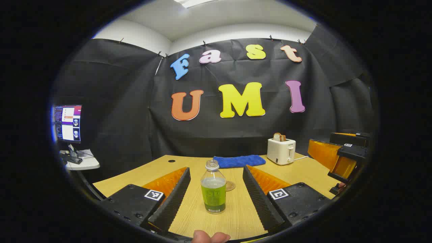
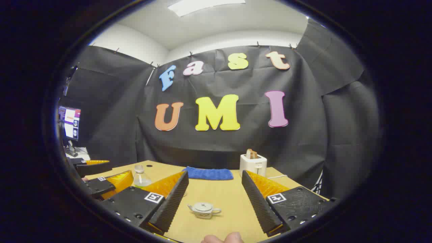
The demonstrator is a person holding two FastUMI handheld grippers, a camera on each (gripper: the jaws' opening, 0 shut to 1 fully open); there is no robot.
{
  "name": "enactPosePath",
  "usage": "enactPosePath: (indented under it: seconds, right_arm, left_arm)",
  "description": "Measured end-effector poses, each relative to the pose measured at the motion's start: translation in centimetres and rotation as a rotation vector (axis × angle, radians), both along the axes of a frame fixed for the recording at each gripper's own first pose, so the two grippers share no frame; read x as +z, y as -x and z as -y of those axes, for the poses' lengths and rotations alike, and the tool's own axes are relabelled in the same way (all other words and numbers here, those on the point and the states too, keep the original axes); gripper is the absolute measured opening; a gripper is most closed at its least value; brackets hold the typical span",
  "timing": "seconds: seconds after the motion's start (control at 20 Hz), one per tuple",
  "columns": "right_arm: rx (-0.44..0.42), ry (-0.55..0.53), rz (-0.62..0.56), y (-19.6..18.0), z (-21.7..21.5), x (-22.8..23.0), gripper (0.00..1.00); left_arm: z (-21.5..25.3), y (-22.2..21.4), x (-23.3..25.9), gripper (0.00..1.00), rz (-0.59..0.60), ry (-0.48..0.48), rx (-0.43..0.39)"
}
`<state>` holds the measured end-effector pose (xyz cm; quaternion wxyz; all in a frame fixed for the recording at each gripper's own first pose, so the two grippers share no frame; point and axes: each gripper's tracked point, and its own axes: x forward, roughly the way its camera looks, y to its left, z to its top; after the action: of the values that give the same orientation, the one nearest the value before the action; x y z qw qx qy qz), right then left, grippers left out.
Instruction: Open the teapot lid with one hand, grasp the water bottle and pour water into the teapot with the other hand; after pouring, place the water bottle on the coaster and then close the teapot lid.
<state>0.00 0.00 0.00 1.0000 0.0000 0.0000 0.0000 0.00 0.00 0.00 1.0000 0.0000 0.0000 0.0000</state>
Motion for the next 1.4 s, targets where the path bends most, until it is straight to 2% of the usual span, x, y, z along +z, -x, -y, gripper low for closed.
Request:
enactPosePath:
  seconds: [0.2,0.85,0.9,1.0,1.15,1.2,1.4]
  right_arm:
    - [-0.038,-0.023,-0.026,-0.4,1.2,-1.0,0.96]
    - [0.007,0.009,-0.066,-1.7,-0.7,-2.9,0.96]
    - [0.017,0.011,-0.068,-1.9,-1.0,-3.1,0.93]
    - [0.023,0.012,-0.083,-2.3,-1.1,-3.9,0.96]
    - [0.036,-0.003,-0.102,-3.1,-1.7,-5.1,0.93]
    - [0.042,-0.011,-0.104,-3.3,-2.0,-5.4,0.96]
    - [0.036,-0.009,-0.123,-4.8,-2.1,-7.7,0.96]
  left_arm:
    - [-0.1,-0.1,-0.3,0.97,0.001,-0.012,0.003]
    - [-0.7,-0.5,-1.1,0.97,-0.01,0.005,0.015]
    - [-0.8,-0.6,-1.1,0.98,-0.012,0.006,0.019]
    - [-1.0,-0.6,-1.2,0.97,-0.015,0.006,0.023]
    - [-1.3,-0.6,-1.1,0.97,-0.013,0.003,0.026]
    - [-1.4,-0.5,-1.0,0.97,-0.01,0.0,0.028]
    - [-2.3,-0.6,-0.8,0.97,-0.009,-0.003,0.036]
